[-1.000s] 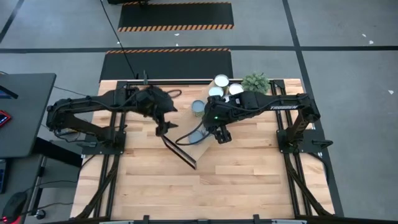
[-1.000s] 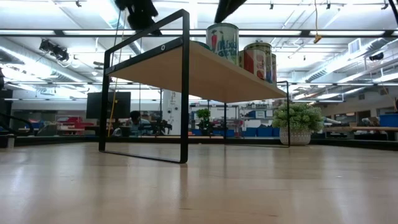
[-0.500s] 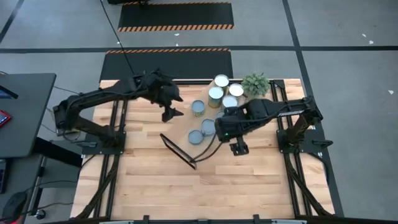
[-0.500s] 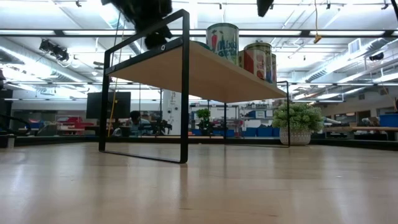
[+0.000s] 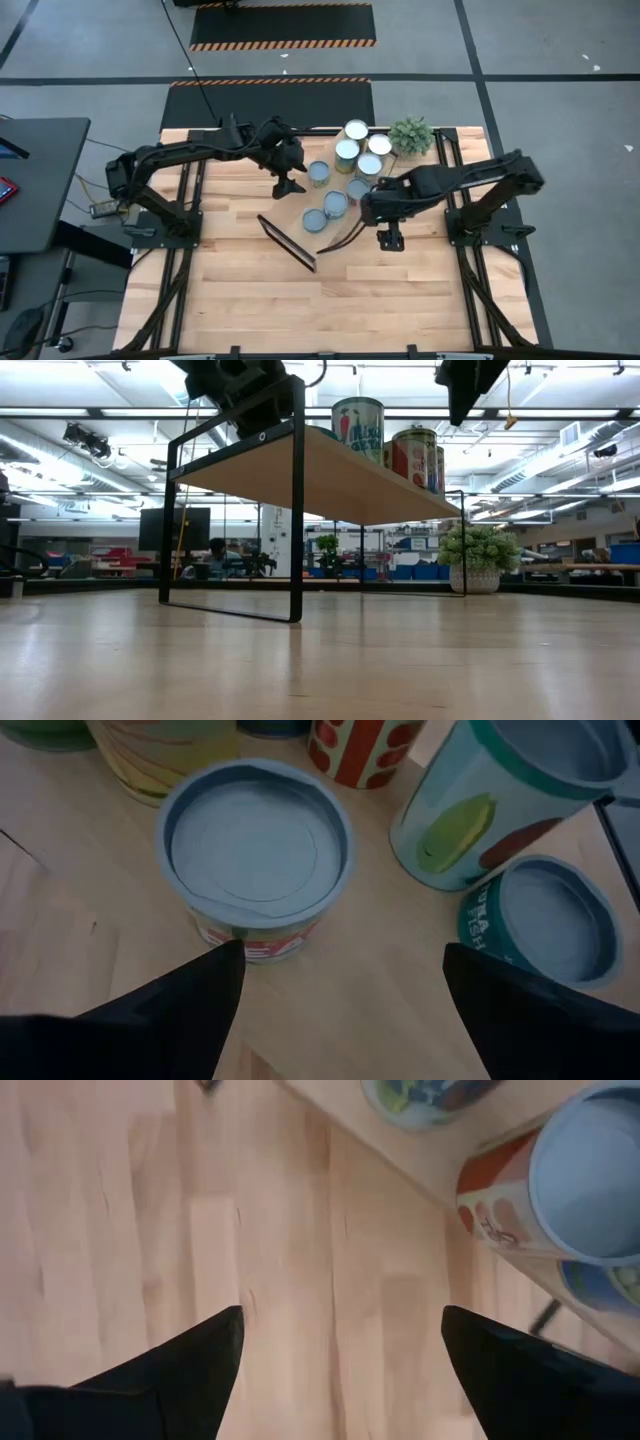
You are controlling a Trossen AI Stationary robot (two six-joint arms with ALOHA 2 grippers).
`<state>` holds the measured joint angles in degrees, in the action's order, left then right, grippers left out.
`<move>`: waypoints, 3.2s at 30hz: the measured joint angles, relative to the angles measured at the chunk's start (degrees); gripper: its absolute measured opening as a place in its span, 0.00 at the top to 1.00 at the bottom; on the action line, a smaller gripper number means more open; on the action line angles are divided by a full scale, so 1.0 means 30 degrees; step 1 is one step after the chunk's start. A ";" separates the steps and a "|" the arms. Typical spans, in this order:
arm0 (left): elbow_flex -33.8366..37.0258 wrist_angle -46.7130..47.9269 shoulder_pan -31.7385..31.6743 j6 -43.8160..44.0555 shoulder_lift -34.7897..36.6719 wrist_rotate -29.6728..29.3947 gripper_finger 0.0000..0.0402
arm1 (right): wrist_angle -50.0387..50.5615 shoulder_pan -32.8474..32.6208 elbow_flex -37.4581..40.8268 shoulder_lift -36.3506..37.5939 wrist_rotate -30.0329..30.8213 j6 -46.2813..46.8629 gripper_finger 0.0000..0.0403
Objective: Pick and place cans onto a shelf
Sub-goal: Adjust the canned goods on the shelf
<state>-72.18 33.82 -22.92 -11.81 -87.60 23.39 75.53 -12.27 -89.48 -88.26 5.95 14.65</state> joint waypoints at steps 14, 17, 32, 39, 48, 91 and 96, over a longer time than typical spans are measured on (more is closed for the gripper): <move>-0.0022 -0.0643 0.0642 -0.0459 -0.0450 -0.1224 0.13 | -0.6182 -0.0140 0.5882 0.1670 0.3019 -0.2084 0.14; -0.0029 -0.1020 0.0759 -0.0503 -0.0637 -0.1522 0.13 | -0.6172 -0.0140 0.5882 0.1149 0.3921 -0.2877 0.14; -0.0029 -0.1754 0.1536 -0.0444 -0.0688 -0.1580 0.13 | -0.6924 -0.0113 0.5867 0.1442 0.4662 -0.3567 0.14; -0.0029 -0.2359 0.1728 -0.0452 -0.0688 -0.1580 0.13 | -0.7461 0.0545 0.5860 0.1339 0.4515 -0.4751 0.14; -0.0029 -0.2461 0.1808 -0.0116 -0.0688 -0.1580 0.13 | -0.8838 0.1186 0.5860 0.1344 0.4506 -0.5770 0.14; -0.0015 0.2036 0.7705 -0.1738 0.2415 -0.3904 0.25 | -0.8328 -0.2049 0.3335 0.1248 0.5695 0.1071 0.14; -0.0015 0.3129 0.9037 -0.0115 0.2415 -0.4168 0.26 | -1.0237 -0.2211 0.3332 0.0784 0.5661 0.1078 0.14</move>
<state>-72.23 43.21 4.19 -12.16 -80.36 10.89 44.82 -18.90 -79.48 -85.90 22.93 17.89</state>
